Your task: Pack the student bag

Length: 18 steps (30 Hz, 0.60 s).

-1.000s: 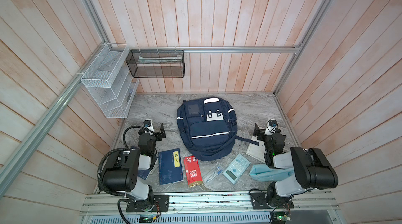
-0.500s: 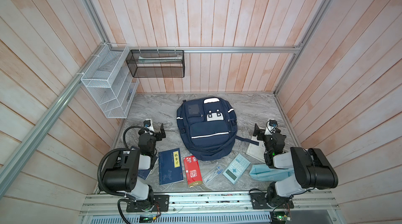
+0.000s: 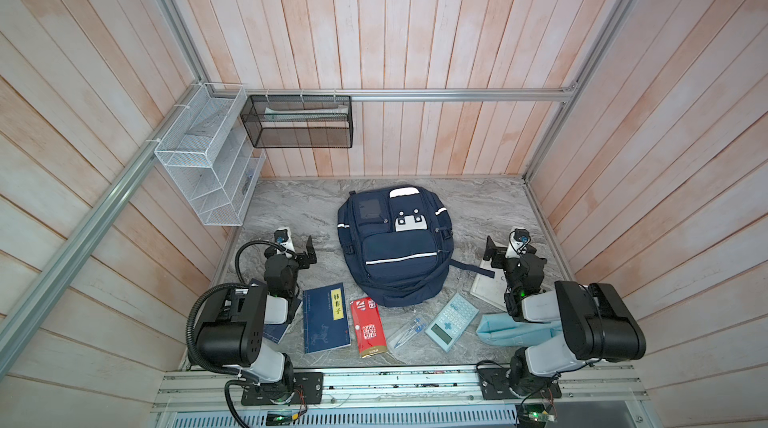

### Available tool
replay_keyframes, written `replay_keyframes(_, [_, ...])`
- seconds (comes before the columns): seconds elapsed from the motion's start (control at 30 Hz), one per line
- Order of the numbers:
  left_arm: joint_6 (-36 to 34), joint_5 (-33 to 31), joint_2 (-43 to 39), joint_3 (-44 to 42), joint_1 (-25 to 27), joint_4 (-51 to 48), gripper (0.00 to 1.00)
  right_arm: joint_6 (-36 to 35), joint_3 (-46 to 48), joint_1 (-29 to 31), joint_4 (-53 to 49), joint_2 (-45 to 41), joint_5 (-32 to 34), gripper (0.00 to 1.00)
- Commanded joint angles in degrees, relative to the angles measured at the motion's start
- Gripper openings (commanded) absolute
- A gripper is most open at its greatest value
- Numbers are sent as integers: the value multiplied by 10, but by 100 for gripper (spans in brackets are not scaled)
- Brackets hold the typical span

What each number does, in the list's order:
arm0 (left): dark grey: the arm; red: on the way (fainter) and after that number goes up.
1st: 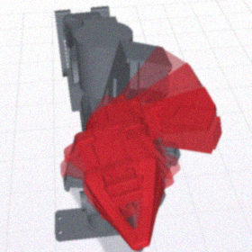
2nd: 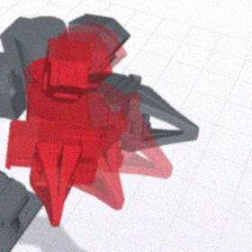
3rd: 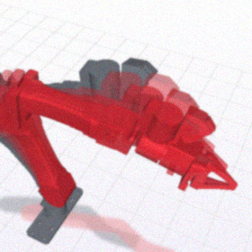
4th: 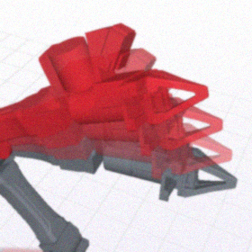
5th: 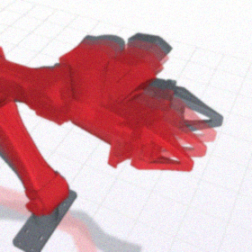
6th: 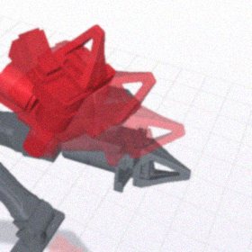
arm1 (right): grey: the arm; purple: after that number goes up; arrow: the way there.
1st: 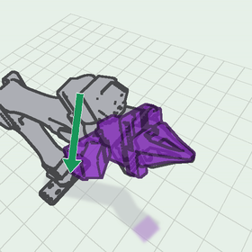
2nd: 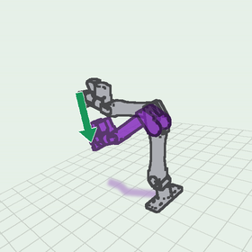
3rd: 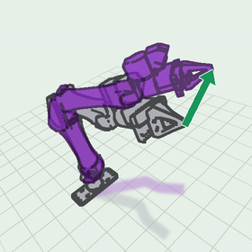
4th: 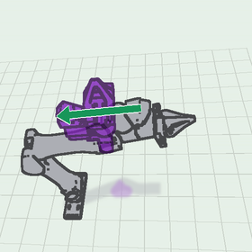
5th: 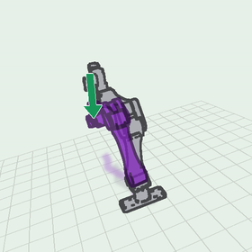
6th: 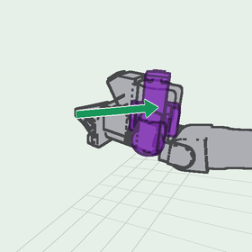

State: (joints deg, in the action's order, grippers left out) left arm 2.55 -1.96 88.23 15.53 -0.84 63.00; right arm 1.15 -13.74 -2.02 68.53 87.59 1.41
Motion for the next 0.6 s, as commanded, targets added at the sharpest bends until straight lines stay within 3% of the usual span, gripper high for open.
replay_keyframes(0.0, [-7,-19,-11,3,4,17,100,3,-4,1,5,-23,2,98])
replay_keyframes(0.07, [-14,-47,-55,13,16,-37,100,2,-13,1,-43,-68,6,98])
replay_keyframes(0.13, [4,-74,-102,43,23,-146,100,18,-42,1,-155,-128,14,98])
replay_keyframes(0.23, [62,-102,-142,91,26,-268,100,108,-90,-3,-286,-194,51,98])
replay_keyframes(0.37, [175,-80,-206,126,28,-379,100,140,-107,-5,-315,-227,-23,98])
replay_keyframes(0.43, [201,-34,-230,133,32,-393,100,153,-130,-4,-357,-226,-72,98])
replay_keyframes(0.57, [235,14,-224,153,101,-394,100,189,-182,2,-417,-183,-160,98])
